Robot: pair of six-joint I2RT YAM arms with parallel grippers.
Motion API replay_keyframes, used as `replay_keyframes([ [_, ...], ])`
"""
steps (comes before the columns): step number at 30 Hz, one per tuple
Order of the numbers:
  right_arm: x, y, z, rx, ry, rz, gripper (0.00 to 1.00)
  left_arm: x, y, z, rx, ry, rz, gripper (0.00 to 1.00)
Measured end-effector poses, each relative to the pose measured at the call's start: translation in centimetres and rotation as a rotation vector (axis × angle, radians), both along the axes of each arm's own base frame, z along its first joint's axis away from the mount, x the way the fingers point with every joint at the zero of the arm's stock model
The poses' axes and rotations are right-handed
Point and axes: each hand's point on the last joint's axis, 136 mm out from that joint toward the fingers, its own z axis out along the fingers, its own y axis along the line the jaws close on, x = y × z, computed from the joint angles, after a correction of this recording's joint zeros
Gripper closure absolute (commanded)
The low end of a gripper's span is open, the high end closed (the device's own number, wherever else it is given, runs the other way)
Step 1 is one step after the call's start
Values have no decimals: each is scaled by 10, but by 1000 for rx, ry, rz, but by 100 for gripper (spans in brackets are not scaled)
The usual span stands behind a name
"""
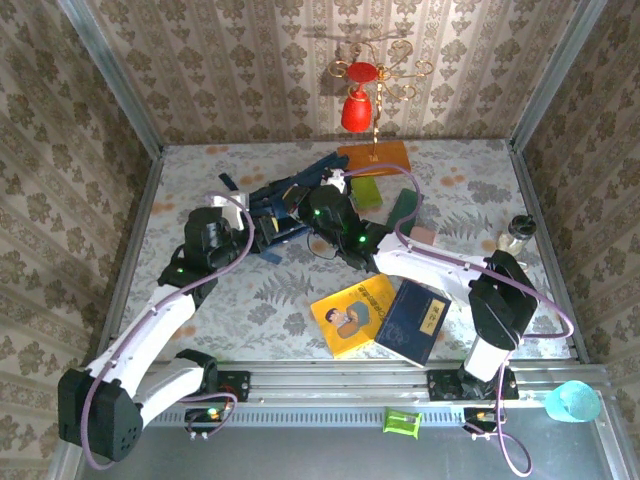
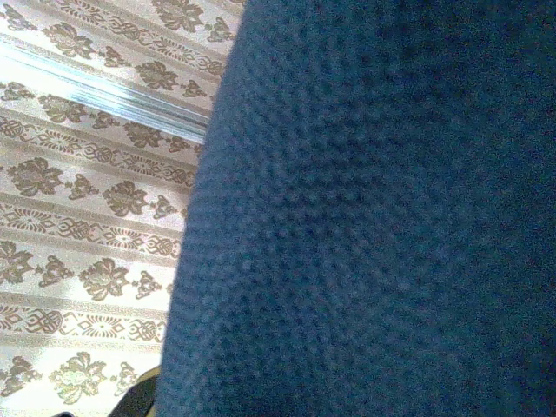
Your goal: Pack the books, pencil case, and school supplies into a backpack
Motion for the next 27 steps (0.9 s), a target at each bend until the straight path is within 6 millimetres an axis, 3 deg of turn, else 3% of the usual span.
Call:
replay_keyframes([
  [7, 1, 1, -4, -6, 4, -1, 96, 3, 0, -5, 17, 2, 2, 74],
  [27, 4, -2, -6, -15, 3, -7, 96, -1, 3, -10, 40, -15, -1, 82],
])
